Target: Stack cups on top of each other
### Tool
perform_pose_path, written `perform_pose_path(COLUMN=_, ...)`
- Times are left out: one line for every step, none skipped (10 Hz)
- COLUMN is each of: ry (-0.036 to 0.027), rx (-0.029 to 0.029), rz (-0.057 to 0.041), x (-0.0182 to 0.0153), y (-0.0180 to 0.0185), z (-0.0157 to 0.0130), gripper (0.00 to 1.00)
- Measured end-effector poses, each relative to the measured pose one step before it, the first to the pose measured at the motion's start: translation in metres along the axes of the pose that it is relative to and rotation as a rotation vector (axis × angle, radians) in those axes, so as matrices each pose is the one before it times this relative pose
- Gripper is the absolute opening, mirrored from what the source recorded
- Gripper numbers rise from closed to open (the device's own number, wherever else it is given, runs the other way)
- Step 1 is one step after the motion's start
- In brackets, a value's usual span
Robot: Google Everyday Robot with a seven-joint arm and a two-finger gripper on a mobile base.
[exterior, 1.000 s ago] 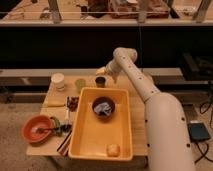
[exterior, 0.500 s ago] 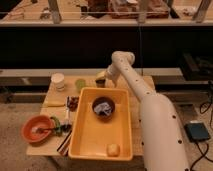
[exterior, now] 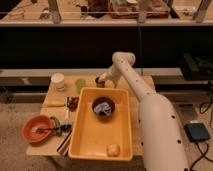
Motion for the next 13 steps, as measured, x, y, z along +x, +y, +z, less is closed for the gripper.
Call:
perform_pose_path(ry=-0.00518, rx=0.00031, rz=0.00122, x=-0.00162, y=-0.00158, z=0.00349, gripper=0.56)
perform_pose_path(ry=-0.00309, rx=-0.00005, rz=0.00225, x=-0.00101, y=-0.00066, z=0.00235, gripper=0.56)
perform_pose_path(ry=-0.00459, rx=0.0143, rz=0.00928, x=-0.00123, y=-0.00052, z=0.00164, gripper=0.55)
perform_pose_path(ry=-0.00339, rx=0.038, rz=0.0137, x=-0.00034, y=-0.00317, z=-0.00203, gripper=0.49)
perform_pose_path(ry=-0.00192, rx=0.03051, rz=0.00809, x=0.00084, y=-0.00245, z=-0.00459, gripper=0.42)
perform_pose_path(ry=-0.0024, rx=0.04143, rz=0.01325, x=0.00226, y=-0.0078, z=-0.01163, gripper=0.29)
perform_pose_path(ry=-0.00296, rx=0.02211, rz=0.00516, x=0.00067, y=-0.00692, z=-0.00668, gripper=0.22)
perform_pose_path(ry=-0.00247, rx=0.01733, rz=0.00327, x=0.00117, y=-0.00855, z=-0.00985, gripper=0.12)
perform_pose_path(ry=-0.00301, rx=-0.00102, rz=-0.00849, x=-0.00063, y=-0.00965, z=-0.00828, gripper=0.02)
perform_pose_path(ry=-0.00792, rx=-0.01071, rz=-0.00331, x=-0.00303, y=-0.00679, z=0.00006, gripper=0.0)
perform_pose_path(ry=-0.00442, rx=-0.01148, rz=0.0013, x=-0.00166, y=-0.00166, z=0.00144, gripper=0.0)
perform_pose_path(ry=-0.00409, rx=-0.01433, rz=0.00349, x=-0.00106, y=0.00199, z=0.00206, gripper=0.0)
perform_pose_path(ry=-0.00381, rx=-0.01879, rz=0.01065, x=-0.00015, y=0.00271, z=0.00165, gripper=0.02)
